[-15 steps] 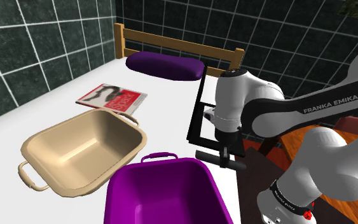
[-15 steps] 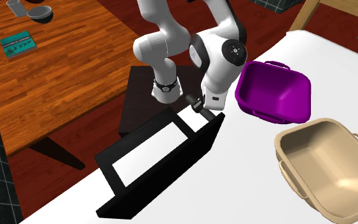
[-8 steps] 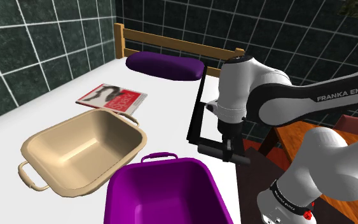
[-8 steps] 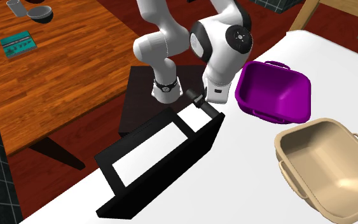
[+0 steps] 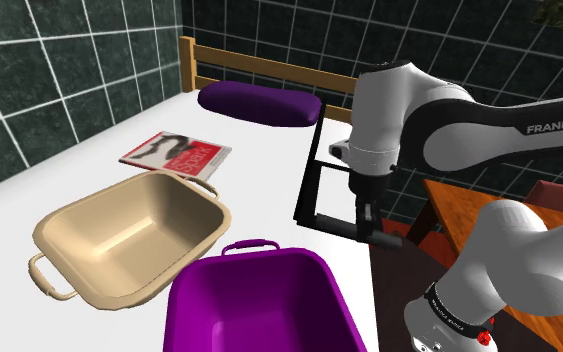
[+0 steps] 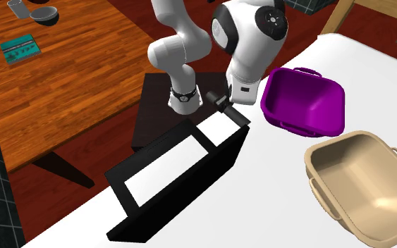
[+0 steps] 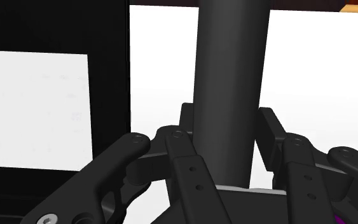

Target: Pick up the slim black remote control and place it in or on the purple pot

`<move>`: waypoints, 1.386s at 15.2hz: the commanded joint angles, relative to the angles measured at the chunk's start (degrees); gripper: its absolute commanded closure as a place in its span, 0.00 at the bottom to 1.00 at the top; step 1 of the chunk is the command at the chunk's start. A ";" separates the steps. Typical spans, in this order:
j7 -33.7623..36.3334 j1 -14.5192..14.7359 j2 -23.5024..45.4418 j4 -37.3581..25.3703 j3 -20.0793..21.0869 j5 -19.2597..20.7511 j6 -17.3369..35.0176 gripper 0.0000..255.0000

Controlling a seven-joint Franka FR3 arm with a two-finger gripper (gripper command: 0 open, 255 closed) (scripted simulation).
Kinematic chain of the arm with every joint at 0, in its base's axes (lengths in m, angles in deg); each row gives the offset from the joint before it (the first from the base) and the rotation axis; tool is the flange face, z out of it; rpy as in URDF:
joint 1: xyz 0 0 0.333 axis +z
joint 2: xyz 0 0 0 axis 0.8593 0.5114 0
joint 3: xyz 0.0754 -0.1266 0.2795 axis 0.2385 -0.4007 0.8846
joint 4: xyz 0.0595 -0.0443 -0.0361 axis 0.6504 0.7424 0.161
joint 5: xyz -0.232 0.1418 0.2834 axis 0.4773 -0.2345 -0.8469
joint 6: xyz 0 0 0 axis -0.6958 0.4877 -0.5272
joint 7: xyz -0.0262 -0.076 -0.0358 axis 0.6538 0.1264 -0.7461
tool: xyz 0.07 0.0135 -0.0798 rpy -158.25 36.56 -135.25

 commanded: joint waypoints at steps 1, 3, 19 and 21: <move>0.01 -0.04 -0.48 -1.28 -0.17 0.13 -1.79 1.00; 0.02 -0.07 -0.89 -2.57 -0.34 0.27 -3.49 1.00; 6.81 2.08 3.47 -14.21 4.80 -3.47 -10.24 1.00; 9.50 2.84 6.05 -16.20 7.10 -4.80 -9.36 1.00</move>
